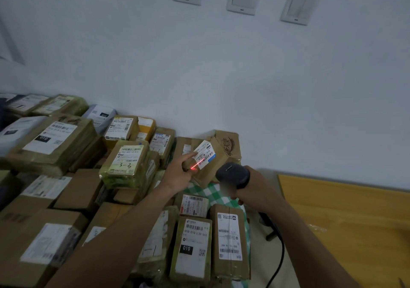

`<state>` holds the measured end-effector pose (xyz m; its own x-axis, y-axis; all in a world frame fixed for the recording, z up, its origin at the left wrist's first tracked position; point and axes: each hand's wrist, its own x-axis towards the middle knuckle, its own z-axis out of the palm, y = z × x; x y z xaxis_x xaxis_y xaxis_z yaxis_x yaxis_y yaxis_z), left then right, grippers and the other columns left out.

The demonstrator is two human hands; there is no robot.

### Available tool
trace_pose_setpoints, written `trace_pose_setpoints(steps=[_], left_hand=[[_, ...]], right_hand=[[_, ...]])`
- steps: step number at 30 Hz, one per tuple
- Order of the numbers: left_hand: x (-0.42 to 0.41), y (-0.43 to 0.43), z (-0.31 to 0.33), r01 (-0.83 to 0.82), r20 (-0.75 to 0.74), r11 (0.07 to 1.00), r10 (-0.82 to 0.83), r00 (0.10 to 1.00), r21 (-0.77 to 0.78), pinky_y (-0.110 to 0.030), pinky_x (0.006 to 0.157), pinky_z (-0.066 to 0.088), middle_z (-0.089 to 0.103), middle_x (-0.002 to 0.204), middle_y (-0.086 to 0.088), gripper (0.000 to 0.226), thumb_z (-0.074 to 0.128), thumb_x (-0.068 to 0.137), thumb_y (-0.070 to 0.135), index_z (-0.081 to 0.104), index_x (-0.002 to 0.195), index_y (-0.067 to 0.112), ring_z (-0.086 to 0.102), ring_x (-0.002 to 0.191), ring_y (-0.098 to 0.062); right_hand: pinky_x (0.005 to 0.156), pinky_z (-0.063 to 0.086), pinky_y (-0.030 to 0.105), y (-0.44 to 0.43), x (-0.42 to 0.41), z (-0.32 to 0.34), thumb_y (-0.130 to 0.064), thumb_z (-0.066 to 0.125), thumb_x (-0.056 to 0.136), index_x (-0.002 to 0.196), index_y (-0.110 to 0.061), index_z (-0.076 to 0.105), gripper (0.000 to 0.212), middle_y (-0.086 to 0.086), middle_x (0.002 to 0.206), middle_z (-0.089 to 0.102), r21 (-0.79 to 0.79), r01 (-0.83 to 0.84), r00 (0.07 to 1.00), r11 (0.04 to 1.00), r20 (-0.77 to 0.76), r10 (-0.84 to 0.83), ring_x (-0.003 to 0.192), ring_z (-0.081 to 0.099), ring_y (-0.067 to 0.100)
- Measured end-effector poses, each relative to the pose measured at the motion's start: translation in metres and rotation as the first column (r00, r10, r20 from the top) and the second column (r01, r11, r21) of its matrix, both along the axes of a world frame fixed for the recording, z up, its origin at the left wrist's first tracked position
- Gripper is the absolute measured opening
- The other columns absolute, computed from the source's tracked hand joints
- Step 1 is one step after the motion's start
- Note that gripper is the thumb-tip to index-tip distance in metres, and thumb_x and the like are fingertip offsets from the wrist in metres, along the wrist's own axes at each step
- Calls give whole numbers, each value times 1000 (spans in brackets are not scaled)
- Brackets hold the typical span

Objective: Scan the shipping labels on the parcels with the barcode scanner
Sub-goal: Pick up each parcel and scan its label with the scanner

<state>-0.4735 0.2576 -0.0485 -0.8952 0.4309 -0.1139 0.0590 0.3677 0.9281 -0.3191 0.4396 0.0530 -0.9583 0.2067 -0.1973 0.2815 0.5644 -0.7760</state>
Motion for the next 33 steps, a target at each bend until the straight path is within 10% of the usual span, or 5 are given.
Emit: trace_pose_setpoints(steps=[33], left_hand=[[-46, -8, -100, 357, 99, 741, -369, 924, -569, -34, 109, 45, 52, 147, 1, 36, 50, 101, 10, 68, 127, 26, 49, 134, -18]], right_hand=[[64, 60, 23, 37, -59, -89, -23, 85, 86, 111, -38, 62, 37, -5, 91, 71, -174, 16, 998, 985, 70, -3, 69, 68, 2]])
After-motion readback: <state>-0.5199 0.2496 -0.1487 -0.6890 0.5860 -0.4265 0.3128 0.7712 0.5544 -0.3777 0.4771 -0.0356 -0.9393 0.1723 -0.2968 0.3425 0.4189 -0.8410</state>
